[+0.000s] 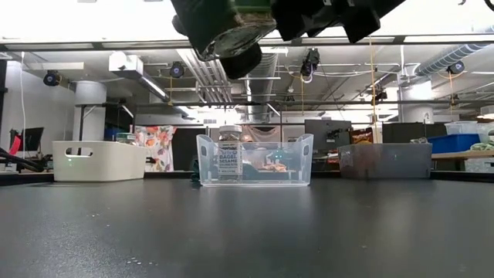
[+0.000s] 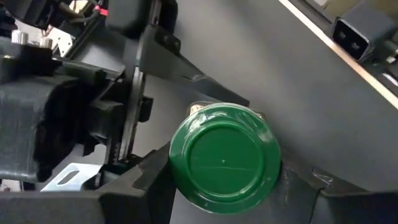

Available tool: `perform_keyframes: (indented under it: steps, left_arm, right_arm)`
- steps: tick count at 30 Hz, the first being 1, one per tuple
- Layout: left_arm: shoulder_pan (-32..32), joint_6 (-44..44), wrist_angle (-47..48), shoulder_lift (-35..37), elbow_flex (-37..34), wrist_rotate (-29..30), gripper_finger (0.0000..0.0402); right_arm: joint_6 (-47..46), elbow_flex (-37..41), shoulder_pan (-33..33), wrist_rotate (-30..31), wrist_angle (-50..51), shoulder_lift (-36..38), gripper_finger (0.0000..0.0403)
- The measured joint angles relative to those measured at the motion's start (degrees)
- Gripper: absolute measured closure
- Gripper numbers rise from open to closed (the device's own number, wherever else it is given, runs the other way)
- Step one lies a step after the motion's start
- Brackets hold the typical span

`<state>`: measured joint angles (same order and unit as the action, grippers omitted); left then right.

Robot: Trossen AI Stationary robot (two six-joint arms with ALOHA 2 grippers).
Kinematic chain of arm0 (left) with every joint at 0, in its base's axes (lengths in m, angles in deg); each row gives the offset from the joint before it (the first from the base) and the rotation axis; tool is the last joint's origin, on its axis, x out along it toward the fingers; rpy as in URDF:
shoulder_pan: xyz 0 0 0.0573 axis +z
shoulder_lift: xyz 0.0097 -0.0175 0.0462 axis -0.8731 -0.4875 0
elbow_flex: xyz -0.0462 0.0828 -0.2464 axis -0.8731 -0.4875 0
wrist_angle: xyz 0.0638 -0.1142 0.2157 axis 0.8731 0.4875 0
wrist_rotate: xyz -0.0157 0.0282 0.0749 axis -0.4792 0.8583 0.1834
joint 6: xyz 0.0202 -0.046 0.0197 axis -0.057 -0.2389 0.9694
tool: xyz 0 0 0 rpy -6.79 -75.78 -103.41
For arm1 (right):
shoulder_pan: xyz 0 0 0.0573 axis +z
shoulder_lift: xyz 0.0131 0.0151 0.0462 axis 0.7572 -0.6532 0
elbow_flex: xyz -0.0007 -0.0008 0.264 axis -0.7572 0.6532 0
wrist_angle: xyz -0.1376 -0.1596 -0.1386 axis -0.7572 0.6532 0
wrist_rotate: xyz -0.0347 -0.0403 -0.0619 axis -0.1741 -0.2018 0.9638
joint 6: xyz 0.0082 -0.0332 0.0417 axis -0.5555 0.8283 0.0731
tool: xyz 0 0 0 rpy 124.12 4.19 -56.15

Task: Sort spices by type
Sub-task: Put the green spice bottle into the white bin

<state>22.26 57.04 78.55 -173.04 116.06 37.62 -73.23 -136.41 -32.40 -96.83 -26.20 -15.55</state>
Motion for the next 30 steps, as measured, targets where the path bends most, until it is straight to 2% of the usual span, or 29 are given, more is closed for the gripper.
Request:
perform_keyframes:
  steps: [3, 8, 12, 16, 22, 26, 30]
  left_arm:
    - [0.18, 0.71, -0.17, 0.0, 0.01, 1.05, 0.0217]
    - [1.06, 0.86, -0.12, 0.02, 0.01, 3.96, 0.0169]
    - [1.62, 0.83, 0.05, 0.02, 0.01, 4.0, 0.014]
    - [1.75, -0.72, 3.26, 0.38, 0.01, 5.92, 0.0131]
    - [1.73, -12.67, 13.36, 3.94, -0.14, 9.4, 0.0128]
    - [0.41, -19.24, 12.26, 7.74, -3.22, 13.96, 0.0128]
    - [-1.72, -20.24, 2.21, 10.85, -10.3, 20.13, 0.0128]
  right_arm:
    - [1.89, -0.42, 0.0, -0.17, 0.65, -0.12, 0.0143]
    - [3.28, -0.49, 0.0, -0.15, 1.1, -0.12, 0.0209]
    - [4.08, -0.49, 0.02, 0.22, 2.63, 0.36, 0.0211]
    - [5.05, -0.48, -0.15, 1.5, 7.31, 1.81, 0.0211]
    - [6.27, 1.7, -0.15, 11.28, 13.39, 5.65, 0.0211]
    - [6.21, 7.69, -0.09, 19.25, 7.35, 9.39, 0.0211]
    - [6.12, 15.69, -0.11, 23.51, -11.46, 10.92, 0.0211]
